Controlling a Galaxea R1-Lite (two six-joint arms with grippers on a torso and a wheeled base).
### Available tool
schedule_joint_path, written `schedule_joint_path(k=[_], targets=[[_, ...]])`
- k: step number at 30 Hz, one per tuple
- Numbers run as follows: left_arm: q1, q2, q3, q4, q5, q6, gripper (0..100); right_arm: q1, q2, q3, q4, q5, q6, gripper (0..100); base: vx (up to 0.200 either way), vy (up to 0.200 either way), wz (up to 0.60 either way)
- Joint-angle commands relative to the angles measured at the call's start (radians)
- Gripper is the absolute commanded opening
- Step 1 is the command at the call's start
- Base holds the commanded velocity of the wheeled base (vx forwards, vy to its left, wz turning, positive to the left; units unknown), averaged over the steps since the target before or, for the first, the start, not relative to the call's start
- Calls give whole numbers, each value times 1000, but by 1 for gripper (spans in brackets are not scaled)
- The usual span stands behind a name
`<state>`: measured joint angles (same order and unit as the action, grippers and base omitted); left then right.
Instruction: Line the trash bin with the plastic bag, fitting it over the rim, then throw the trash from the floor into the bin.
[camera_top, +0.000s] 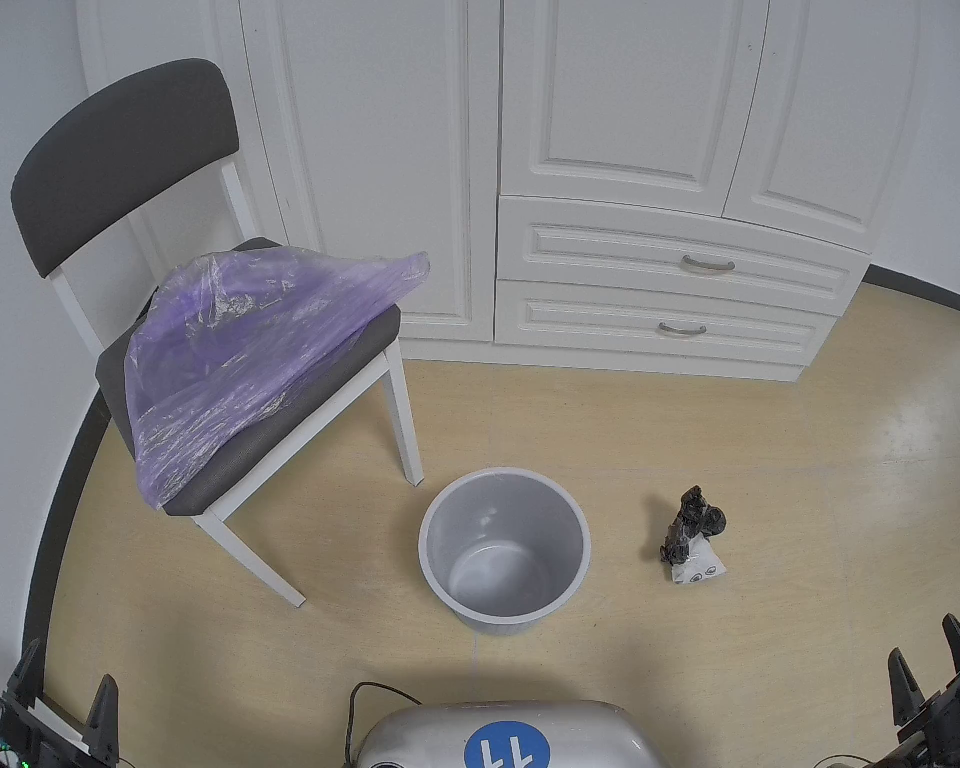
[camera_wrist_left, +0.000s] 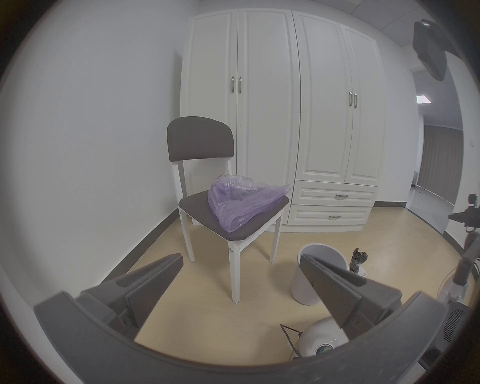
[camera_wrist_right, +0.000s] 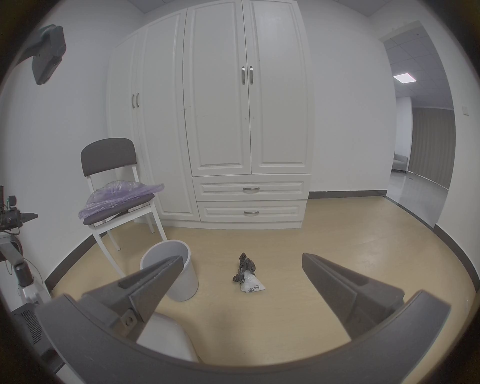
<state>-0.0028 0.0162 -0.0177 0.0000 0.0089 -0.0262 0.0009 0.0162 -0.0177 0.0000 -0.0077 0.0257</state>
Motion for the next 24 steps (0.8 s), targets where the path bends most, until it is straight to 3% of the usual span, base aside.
schedule_joint_path(k=[1,24], targets=[[0,-15,15,0,0,-1,100,1,-16,18,0,0,0,100,0,0,0],[0,-15,15,0,0,-1,100,1,-16,18,0,0,0,100,0,0,0]])
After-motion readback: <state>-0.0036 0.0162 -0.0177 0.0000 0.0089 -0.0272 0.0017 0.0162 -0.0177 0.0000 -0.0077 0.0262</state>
